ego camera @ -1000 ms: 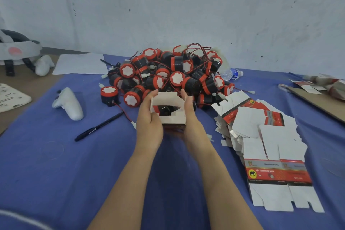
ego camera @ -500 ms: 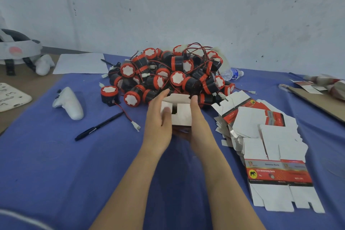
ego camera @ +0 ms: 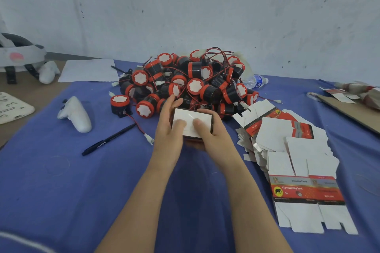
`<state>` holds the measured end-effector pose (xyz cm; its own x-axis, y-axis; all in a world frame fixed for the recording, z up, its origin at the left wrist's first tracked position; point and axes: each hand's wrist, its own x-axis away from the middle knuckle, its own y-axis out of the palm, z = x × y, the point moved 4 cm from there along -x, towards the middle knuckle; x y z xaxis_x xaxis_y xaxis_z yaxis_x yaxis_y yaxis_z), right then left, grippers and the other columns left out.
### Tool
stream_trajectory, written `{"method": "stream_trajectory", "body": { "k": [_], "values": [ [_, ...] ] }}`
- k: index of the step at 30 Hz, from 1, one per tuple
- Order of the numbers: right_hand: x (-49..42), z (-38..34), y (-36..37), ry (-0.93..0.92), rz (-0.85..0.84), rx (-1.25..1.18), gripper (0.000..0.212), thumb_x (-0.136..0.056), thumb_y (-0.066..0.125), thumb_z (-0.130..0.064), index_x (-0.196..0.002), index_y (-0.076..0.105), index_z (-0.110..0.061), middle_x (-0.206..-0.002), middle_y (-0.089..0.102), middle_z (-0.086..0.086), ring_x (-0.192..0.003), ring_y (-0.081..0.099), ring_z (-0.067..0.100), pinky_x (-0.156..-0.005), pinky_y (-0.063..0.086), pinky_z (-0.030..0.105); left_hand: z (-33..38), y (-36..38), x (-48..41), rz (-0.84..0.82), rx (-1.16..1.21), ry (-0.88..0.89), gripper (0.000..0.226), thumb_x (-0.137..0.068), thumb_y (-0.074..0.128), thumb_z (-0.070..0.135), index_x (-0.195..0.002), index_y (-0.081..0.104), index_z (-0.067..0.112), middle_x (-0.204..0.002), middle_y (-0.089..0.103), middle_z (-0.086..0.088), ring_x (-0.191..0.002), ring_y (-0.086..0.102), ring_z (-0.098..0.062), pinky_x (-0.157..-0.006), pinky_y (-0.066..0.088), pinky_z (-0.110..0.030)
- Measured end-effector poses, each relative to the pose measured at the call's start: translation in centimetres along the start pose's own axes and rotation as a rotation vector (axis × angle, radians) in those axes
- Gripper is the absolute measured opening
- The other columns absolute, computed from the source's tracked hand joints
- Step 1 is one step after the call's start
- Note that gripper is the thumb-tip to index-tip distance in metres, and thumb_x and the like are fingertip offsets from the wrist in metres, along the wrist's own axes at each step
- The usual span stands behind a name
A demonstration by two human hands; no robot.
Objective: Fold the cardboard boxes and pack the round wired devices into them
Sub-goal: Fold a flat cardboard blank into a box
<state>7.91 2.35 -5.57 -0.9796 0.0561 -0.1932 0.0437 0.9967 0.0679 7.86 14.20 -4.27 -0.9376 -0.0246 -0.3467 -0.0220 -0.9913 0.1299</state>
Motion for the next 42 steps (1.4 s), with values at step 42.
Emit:
{"method": "stream_trajectory", "body": {
  "k": [42],
  "values": [
    [0.6,-1.2,0.8,-0.096,0.206,0.061,0.030,-0.101,0.033,-0.044,-0.099,0.063,-0.040,-0.105,0.067,-0.010,-0.102,0.062,0.008,-0.091,0.053,0.036,-0.5,0.5,0.3,0.022,-0.079,-0.001,0.050,-0.089,0.049,-0.007,-0.122,0.047,0.030,-0.122,0.057,0.001,-0.112,0.056,-0.011,-0.084,0.051,-0.016]
  ]
}}
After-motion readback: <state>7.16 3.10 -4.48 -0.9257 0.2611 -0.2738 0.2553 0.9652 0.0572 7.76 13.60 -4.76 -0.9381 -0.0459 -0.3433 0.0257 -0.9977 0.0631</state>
